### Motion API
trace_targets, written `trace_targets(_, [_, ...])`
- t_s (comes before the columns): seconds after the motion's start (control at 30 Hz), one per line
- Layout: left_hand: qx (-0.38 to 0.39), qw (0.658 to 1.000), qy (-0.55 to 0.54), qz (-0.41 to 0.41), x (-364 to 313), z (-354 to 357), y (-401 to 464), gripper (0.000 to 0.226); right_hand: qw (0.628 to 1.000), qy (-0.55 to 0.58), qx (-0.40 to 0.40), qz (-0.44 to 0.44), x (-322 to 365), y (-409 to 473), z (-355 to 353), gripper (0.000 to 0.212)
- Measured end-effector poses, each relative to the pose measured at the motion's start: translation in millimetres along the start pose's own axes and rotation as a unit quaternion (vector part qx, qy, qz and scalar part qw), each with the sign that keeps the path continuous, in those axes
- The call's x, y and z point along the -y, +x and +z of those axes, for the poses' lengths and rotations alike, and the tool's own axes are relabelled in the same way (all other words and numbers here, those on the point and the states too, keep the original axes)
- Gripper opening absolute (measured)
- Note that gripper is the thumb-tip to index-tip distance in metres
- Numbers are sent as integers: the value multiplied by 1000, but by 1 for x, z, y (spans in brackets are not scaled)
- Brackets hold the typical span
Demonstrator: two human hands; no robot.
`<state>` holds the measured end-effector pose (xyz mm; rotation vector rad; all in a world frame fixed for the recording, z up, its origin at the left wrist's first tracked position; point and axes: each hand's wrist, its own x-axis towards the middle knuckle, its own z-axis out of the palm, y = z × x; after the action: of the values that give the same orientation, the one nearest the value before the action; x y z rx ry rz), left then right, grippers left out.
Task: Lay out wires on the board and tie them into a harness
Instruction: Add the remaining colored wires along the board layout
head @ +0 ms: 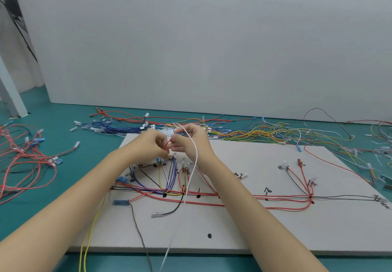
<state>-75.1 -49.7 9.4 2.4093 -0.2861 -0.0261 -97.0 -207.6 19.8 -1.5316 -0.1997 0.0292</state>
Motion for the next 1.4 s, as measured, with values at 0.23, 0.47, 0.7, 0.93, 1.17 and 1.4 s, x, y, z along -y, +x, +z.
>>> trace_targets(0.23, [45,999,23,14,-1,-10,-6,11,1000,-22,17,-3,-7,-8,8,14])
trace_targets(0.47, [20,1000,9,-11,4,-28,-15,26,999,-41,11,-13,-15,-7,17,15])
trace_targets(0.7, [1,989,-131,-64,-1,-35,-35,12,995,-93,6,-19,-27,-4,27,16])
trace_targets(0.93, [-8,986,-145,-76,-9,-35,-45,7,986,-156,33,-51,-28,-4,28,14])
trace_targets(1.17, [-10,987,-97,-129,-8,-41,-44,13,983,-165,68,-34,-31,1,23,18])
trace_targets(1.4, [-17,995,6,-98,-4,-31,-44,20,976,-199,90,-8,-32,2,24,21])
